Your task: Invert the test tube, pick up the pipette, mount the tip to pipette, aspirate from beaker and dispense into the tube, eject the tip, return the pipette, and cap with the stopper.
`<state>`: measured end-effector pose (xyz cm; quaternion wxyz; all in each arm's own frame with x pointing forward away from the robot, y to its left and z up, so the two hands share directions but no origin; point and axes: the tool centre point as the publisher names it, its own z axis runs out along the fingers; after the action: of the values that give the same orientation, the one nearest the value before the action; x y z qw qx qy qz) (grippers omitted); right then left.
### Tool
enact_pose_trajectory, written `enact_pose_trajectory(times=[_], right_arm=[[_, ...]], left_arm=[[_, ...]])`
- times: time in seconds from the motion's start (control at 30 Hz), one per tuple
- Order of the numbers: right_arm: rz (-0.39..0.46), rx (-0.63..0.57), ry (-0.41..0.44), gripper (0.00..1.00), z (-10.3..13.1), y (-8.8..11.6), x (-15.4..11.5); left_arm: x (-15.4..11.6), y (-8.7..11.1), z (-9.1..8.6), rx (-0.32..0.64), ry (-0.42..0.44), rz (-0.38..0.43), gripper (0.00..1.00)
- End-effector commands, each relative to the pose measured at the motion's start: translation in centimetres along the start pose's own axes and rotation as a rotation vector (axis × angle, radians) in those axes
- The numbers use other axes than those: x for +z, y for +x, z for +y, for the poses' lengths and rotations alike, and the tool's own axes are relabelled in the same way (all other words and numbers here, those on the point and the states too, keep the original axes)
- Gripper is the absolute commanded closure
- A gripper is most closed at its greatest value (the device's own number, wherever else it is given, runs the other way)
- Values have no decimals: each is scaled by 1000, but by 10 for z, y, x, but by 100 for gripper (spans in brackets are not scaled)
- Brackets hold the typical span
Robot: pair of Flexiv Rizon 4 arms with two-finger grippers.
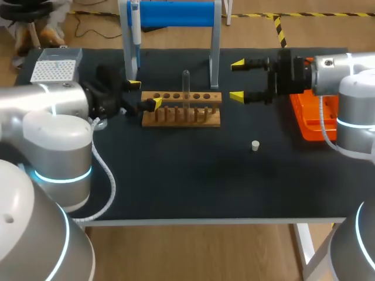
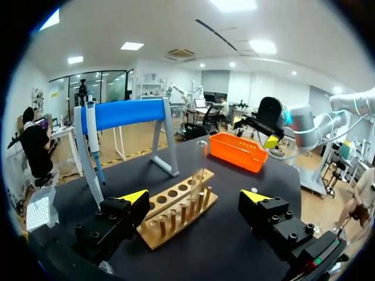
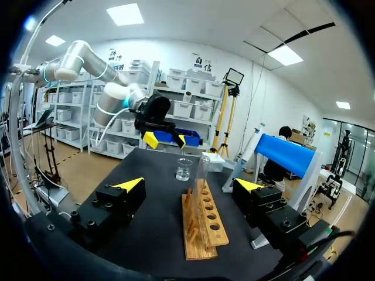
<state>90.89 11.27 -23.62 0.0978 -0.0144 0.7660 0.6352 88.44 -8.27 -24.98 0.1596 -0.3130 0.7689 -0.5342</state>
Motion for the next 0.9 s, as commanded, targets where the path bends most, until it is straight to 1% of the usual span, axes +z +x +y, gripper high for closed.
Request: enact_pose_trajectory(times=[0.03, 0.13, 0.33, 0.57, 0.67, 0.7, 0.8, 0.9], right_arm=[[4, 1, 6, 0, -3, -1, 3], [18, 32, -3, 0, -6, -8, 13], [42, 64, -49, 0, -3, -21, 37], [167, 89, -123, 0, -1, -25, 70], [191, 96, -124, 0, -4, -26, 82], [208, 112, -137, 0, -6, -26, 87], [220, 129, -137, 0, -10, -30, 97], [241, 139, -157, 0, -11, -31, 107]], left_arm=[[1, 0, 3, 1, 36, 1, 0], [1, 0, 3, 1, 36, 1, 0], [1, 0, 3, 1, 36, 1, 0], [1, 0, 3, 1, 36, 1, 0], [1, 0, 3, 1, 36, 1, 0], [1, 0, 3, 1, 36, 1, 0], [1, 0, 3, 1, 36, 1, 0], [1, 0, 3, 1, 36, 1, 0]])
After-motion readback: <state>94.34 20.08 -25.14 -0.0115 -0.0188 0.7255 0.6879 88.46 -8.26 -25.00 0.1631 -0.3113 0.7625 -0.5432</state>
